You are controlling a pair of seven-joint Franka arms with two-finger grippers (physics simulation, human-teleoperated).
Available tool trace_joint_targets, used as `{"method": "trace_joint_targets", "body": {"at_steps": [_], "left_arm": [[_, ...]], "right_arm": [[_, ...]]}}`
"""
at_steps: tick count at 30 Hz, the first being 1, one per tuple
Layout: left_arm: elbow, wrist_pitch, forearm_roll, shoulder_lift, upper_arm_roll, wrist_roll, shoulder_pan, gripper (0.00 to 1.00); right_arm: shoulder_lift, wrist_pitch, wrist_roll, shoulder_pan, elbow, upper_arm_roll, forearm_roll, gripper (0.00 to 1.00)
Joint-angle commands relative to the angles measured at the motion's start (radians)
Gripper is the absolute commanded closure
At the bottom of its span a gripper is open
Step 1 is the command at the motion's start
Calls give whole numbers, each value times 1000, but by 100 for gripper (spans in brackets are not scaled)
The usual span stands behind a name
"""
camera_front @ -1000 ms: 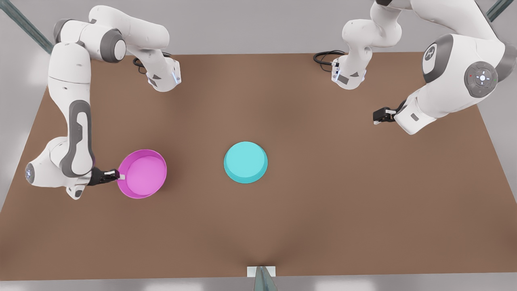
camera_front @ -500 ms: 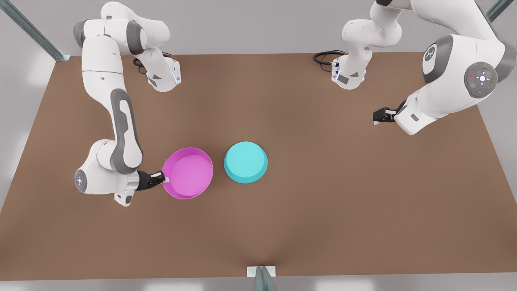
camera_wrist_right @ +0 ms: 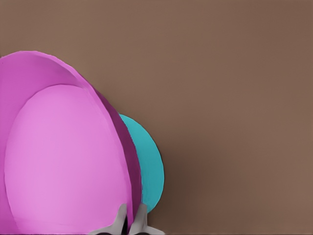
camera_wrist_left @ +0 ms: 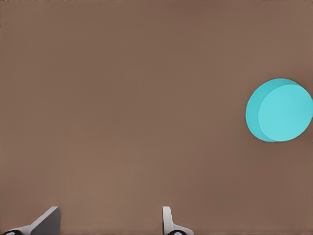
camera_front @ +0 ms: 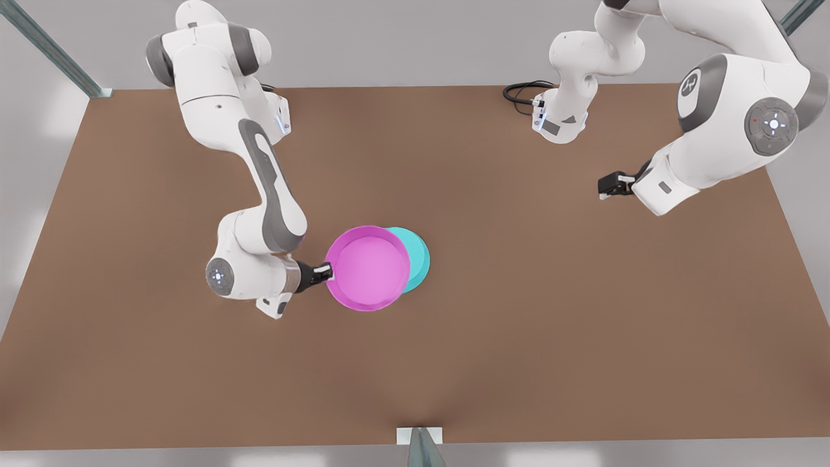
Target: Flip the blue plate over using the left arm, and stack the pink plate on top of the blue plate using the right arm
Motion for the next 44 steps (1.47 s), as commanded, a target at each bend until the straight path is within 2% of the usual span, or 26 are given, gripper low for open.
{"method": "trace_joint_targets", "body": {"at_steps": [1, 4, 10, 29, 30, 31, 32, 34, 35, 38, 39, 41, 42, 43, 44], "left_arm": [[0, -1, 0, 0, 0, 0, 0, 0], [0, 5, -2, 1, -6, 2, 0, 0], [40, 9, 1, 18, -8, 0, 0, 0], [40, 9, -3, 38, 9, 2, 0, 0], [40, 9, -3, 37, 9, 2, 0, 0], [40, 9, -5, 37, 9, 2, 0, 0], [40, 11, -3, 37, 9, 2, 0, 0], [41, 11, -3, 37, 9, 0, 0, 0], [41, 9, -3, 37, 9, 0, 0, 0], [40, 9, -3, 37, 9, 2, 0, 0], [40, 9, -3, 37, 9, 2, 0, 0], [40, 9, -2, 37, 11, 3, 0, 0], [40, 11, 1, 37, 11, 5, 0, 0], [40, 11, 1, 37, 11, 5, 0, 0], [41, 11, 1, 37, 11, 3, 0, 0]], "right_arm": [[-5, 2, 1, -2, -3, 5, -14, 79], [-89, 126, 2, -10, -165, 75, -61, 79], [-74, 214, 93, -1, -176, 166, -95, 79], [-11, 295, 102, -1, -208, 192, -142, 79], [-13, 290, 102, -1, -208, 192, -142, 75], [-20, 275, 102, -4, -207, 192, -142, 5], [-29, 221, 102, -15, -187, 189, -142, 0], [-88, 80, 105, -55, -147, 152, -144, 0], [-102, -62, 153, -58, -35, 68, -167, 0], [-203, -280, 200, -193, 129, 17, -446, 0], [-220, -358, 190, -240, 194, -33, -452, 0], [-292, -397, 186, -340, 197, -27, -478, 0], [-365, -363, 188, -401, 120, 29, -492, 0], [-463, -227, 193, -458, -76, 127, -535, 0], [-485, -207, 197, -472, -121, 141, -535, 0]]}}
